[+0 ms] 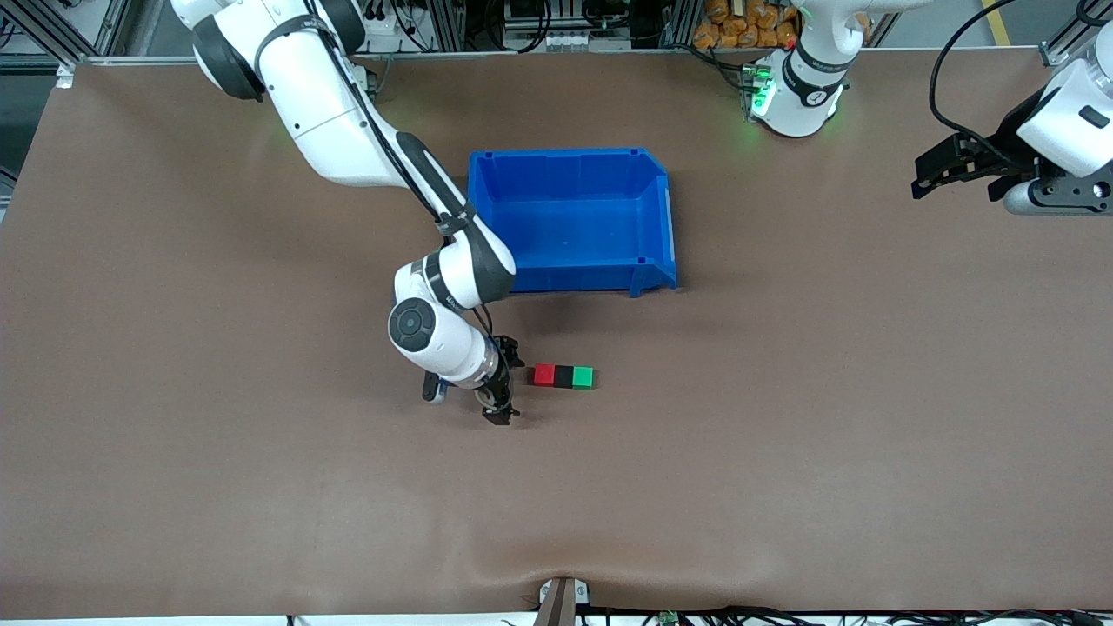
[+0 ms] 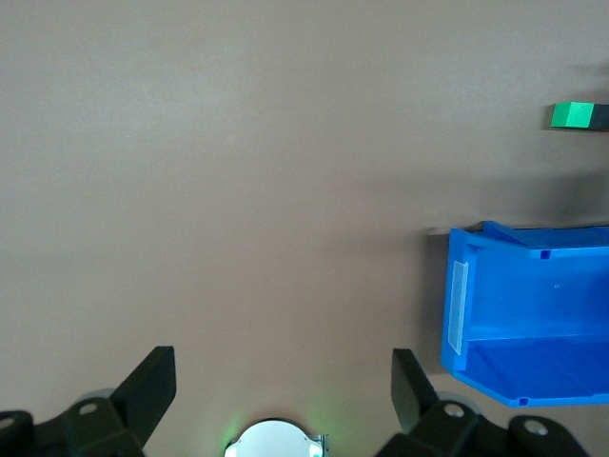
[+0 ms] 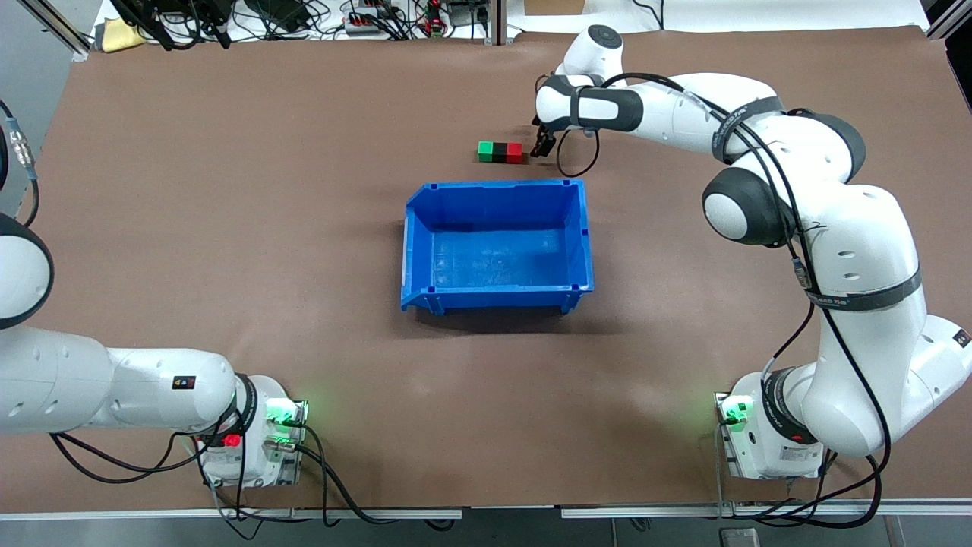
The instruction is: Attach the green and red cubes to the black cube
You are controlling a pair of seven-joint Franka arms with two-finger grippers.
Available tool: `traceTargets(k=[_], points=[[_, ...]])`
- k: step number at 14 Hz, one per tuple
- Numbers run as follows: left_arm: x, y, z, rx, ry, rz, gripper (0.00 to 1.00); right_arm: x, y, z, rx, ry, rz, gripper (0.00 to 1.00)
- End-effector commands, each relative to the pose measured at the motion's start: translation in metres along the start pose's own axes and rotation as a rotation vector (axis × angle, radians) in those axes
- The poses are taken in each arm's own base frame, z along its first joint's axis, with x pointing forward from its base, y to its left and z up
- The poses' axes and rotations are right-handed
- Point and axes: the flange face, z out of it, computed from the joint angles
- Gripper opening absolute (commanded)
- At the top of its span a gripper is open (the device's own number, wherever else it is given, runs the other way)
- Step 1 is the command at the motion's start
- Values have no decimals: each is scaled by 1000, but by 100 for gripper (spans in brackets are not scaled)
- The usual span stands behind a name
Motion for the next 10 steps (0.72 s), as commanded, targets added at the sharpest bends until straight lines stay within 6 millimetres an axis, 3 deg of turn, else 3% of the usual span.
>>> traceTargets(k=[1,10], points=[[-1,-1,-6,-16,3,4,100,4,-6,-11,-4,-10,-8,100],[-4,-1,-12,-12,11,16,100,21,-18,-17,-1,-15,23,100]])
